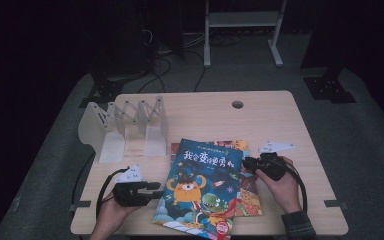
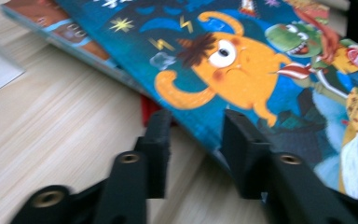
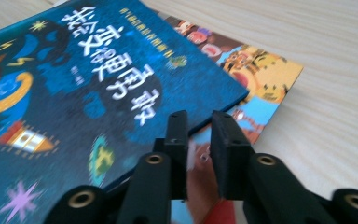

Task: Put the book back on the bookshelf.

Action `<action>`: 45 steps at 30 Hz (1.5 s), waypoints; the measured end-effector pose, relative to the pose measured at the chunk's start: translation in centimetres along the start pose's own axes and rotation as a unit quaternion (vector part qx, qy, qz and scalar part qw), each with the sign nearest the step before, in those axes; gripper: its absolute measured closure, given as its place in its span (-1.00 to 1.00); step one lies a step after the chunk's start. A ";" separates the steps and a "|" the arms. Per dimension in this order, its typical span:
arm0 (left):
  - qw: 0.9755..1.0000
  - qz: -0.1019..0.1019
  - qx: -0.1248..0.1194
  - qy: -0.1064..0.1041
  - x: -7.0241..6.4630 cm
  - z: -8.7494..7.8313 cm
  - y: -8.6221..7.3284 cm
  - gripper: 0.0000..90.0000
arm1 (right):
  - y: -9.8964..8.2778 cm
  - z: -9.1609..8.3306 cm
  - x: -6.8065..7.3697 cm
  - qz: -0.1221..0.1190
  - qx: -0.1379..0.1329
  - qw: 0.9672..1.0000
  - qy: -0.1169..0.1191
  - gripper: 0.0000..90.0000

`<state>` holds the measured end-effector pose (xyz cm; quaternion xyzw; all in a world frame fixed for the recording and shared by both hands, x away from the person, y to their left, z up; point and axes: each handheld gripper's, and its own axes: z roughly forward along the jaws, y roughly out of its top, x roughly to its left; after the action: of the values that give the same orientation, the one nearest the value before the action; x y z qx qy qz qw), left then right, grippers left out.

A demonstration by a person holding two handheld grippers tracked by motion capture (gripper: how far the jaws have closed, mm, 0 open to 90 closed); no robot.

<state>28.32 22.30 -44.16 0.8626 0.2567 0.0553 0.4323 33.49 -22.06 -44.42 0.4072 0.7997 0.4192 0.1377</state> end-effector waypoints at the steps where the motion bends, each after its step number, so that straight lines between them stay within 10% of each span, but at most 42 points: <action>1: 1.000 0.000 0.004 0.004 0.0 -0.1 0.0 0.57 | -0.2 -0.2 0.1 0.003 0.000 1.000 0.003 0.77; 16: 0.999 -0.016 0.025 -0.032 0.1 0.4 -0.4 0.95 | -1.6 0.1 1.3 0.005 0.010 0.999 0.039 0.88; 45: 0.995 0.004 0.014 -0.100 -2.2 2.7 0.8 0.85 | 2.1 3.2 0.5 -0.009 0.028 0.999 -0.014 0.90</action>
<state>27.55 18.89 -44.88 0.8710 0.2095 -0.0331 0.4431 36.11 -19.20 -44.71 0.4098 0.8124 0.3900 0.1411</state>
